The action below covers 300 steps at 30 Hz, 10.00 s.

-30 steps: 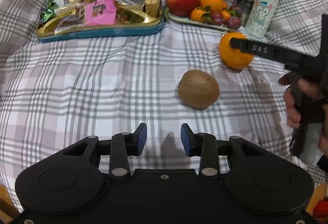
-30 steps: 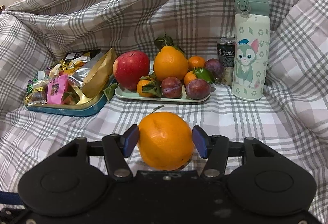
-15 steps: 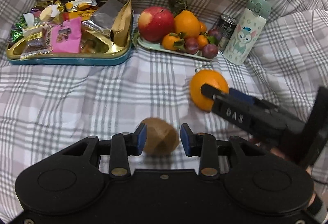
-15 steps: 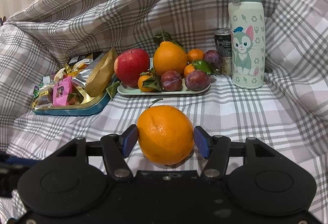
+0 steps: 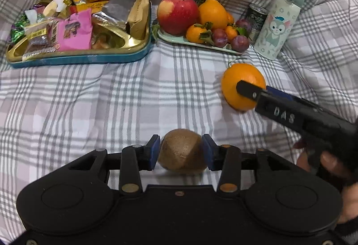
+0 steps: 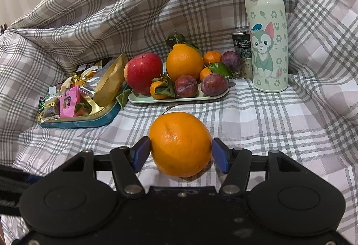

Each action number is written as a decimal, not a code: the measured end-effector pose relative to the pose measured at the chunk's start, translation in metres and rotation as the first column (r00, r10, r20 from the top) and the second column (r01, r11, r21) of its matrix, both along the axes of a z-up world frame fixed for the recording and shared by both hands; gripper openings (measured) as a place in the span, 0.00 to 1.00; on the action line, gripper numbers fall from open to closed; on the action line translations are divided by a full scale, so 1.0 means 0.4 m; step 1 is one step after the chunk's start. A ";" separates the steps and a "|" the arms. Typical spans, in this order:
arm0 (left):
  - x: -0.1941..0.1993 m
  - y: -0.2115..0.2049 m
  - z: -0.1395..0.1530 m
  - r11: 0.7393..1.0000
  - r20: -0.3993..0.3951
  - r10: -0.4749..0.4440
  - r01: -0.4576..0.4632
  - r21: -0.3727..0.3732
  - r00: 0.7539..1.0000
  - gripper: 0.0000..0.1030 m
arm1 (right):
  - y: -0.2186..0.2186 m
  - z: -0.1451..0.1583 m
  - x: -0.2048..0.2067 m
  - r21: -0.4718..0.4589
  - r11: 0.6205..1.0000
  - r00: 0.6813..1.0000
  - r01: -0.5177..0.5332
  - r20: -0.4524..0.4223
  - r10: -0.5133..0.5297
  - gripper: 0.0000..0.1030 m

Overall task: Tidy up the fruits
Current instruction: 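Close left gripper on the brown kiwi while right gripper holds the large orange, then carry the kiwi in left gripper and orange in right gripper toward the gold tray, then lower the kiwi into the gold tray and open left gripper, then lower the large orange into the gold tray and open right gripper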

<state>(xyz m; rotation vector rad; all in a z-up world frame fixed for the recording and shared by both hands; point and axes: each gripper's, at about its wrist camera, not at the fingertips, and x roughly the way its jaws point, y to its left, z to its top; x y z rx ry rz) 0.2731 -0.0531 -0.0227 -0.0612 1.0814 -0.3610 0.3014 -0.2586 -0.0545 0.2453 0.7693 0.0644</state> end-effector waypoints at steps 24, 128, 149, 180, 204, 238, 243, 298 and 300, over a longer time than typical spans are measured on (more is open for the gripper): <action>-0.113 0.030 0.007 0.999 -0.043 -0.053 0.053 0.012 0.998 0.43 | 0.001 0.003 -0.048 -0.027 1.000 1.000 -0.013 -0.019 0.012 0.54; 0.102 -0.085 -0.038 0.986 0.106 -0.151 0.143 0.085 0.983 0.58 | -0.017 0.032 0.000 -0.015 1.000 1.000 -0.019 0.019 0.020 0.53; 0.106 -0.085 -0.039 0.988 0.106 -0.140 0.132 0.077 0.984 0.59 | 0.047 -0.029 0.087 0.014 0.997 0.997 -0.073 -0.036 0.073 0.69; 0.118 -0.113 -0.070 0.967 0.051 -0.228 0.220 0.131 0.972 0.62 | -0.050 0.022 -0.071 0.074 0.997 0.998 0.020 -0.063 -0.015 0.68; -0.044 -0.046 0.041 0.968 0.060 -0.232 0.224 0.118 0.971 0.60 | -0.028 0.074 -0.193 0.085 0.996 0.998 0.007 -0.067 -0.001 0.68; -0.486 0.068 -0.048 0.980 -0.008 -0.170 0.170 0.104 0.985 0.60 | 0.102 0.092 -0.593 0.129 0.992 0.987 -0.018 -0.157 0.038 0.68; -0.503 0.077 -0.048 0.986 0.003 -0.135 0.134 0.100 0.991 0.60 | 0.110 0.088 -0.602 0.128 0.992 0.985 -0.019 -0.170 0.041 0.68; -0.588 0.078 -0.023 0.956 0.125 -0.140 0.101 0.274 0.982 0.56 | 0.209 0.141 -0.623 0.023 0.995 0.994 -0.097 -0.051 0.098 0.53; -0.592 0.071 -0.019 0.958 0.112 -0.142 0.108 0.265 0.983 0.56 | 0.206 0.147 -0.629 0.026 0.995 0.994 -0.097 -0.049 0.098 0.53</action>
